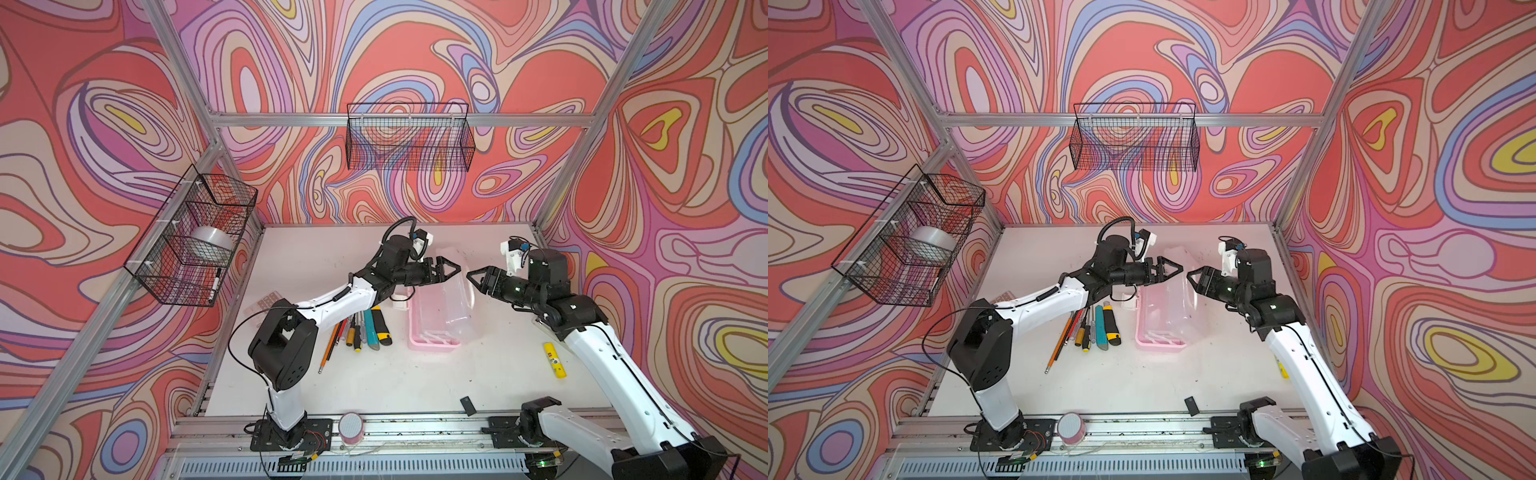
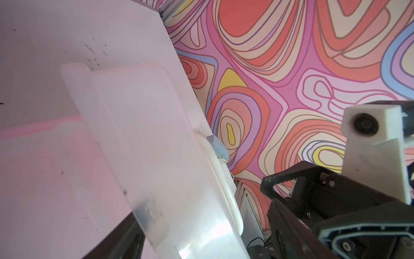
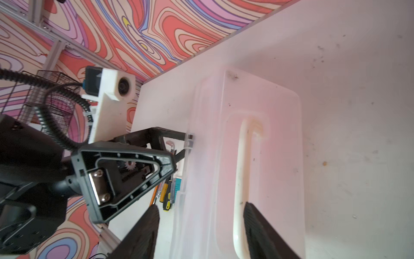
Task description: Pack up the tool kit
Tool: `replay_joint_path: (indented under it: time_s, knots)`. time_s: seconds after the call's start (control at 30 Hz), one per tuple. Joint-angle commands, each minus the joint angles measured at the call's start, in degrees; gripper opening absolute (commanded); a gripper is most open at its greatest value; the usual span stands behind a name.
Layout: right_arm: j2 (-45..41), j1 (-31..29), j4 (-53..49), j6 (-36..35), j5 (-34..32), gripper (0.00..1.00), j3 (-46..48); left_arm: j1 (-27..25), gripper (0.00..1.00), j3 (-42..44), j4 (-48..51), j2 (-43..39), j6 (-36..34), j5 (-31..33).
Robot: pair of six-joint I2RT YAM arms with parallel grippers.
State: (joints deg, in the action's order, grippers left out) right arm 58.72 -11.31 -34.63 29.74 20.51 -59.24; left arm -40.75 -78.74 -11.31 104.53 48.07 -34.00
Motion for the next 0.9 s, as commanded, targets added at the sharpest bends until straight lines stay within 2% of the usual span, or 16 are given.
replay_joint_path:
  time_s: [0.0,0.2,0.47,0.63,0.73,0.87]
  knots:
    - [-3.3,0.21,-5.55,-3.14,-6.99,0.63,-1.18,-1.68,0.83,-4.45,2.89,2.63,-0.96,0.94]
    - [-5.54,0.14,-11.89,-7.28,-10.06,0.64,-3.71,-2.45,0.84,-9.32,6.52,5.45,-1.14,2.07]
    - [-6.27,-0.69,-20.99,-13.48,-12.49,0.84,-9.23,-2.41,0.85,-11.33,8.77,5.57,-0.57,4.05]
    - [-7.06,-2.13,-23.27,-13.8,-11.04,0.91,-9.94,-2.74,0.85,-16.37,12.05,6.95,-0.41,4.48]
    - [-6.36,-6.79,-23.04,-12.14,-12.97,0.93,-9.43,-2.8,0.86,-19.13,14.59,7.65,-0.7,5.35]
    - [-3.59,-18.47,-23.37,-8.77,-23.73,0.94,-10.41,-3.18,0.86,-21.5,15.29,8.62,-0.42,5.57]
